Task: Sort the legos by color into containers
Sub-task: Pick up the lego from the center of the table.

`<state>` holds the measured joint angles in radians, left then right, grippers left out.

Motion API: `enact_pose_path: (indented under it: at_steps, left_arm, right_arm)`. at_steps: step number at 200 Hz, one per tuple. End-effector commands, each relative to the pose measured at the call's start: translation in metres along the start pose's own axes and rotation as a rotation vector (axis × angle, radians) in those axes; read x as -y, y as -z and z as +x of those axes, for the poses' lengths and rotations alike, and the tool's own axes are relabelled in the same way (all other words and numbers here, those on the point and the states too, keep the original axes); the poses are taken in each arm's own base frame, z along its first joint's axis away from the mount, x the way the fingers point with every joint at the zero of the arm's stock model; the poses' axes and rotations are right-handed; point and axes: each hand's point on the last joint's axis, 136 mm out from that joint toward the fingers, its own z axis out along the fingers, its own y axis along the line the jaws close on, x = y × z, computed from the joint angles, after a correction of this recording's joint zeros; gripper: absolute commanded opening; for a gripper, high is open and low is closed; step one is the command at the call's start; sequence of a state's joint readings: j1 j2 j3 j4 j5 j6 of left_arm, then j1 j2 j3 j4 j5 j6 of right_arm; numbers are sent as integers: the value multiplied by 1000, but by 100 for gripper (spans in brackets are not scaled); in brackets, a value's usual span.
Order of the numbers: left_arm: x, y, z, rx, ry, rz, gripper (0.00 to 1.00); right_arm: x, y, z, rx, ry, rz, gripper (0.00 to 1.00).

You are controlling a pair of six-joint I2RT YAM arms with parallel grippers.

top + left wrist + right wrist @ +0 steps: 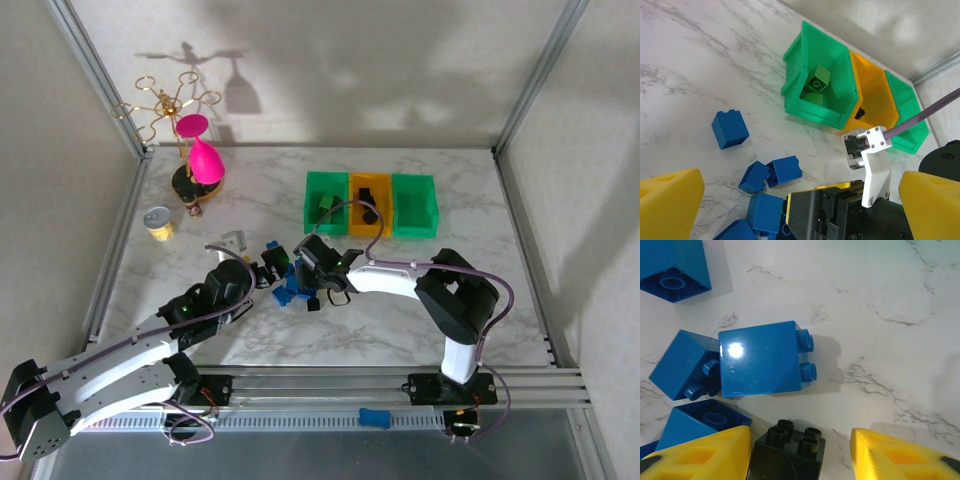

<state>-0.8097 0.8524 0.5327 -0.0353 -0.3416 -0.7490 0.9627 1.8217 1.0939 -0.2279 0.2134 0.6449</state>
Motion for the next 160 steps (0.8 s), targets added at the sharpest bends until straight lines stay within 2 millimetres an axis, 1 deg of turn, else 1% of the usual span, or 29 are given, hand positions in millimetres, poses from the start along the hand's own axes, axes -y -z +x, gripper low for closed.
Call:
enact_pose_path:
  at_steps: [1, 28, 78, 113, 141, 160]
  left_arm:
    - [-7, -2, 1, 10, 3, -21, 100]
    - [-6, -2, 1, 8, 5, -16, 100]
    - [-6, -2, 0, 10, 7, -15, 100]
    - [-6, -2, -1, 14, 5, -17, 100]
    - [-4, -2, -1, 12, 5, -14, 100]
    - [-2, -3, -1, 11, 6, -10, 100]
  right_arm:
    - [8, 1, 7, -10, -1, 39, 53]
    - [6, -2, 8, -19, -3, 33, 52]
    - [3, -5, 8, -22, -2, 24, 44]
    - [5, -5, 10, -28, 2, 33, 38]
    - [3, 2, 6, -15, -3, 22, 34]
    - [5, 9, 0, 2, -13, 16, 33]
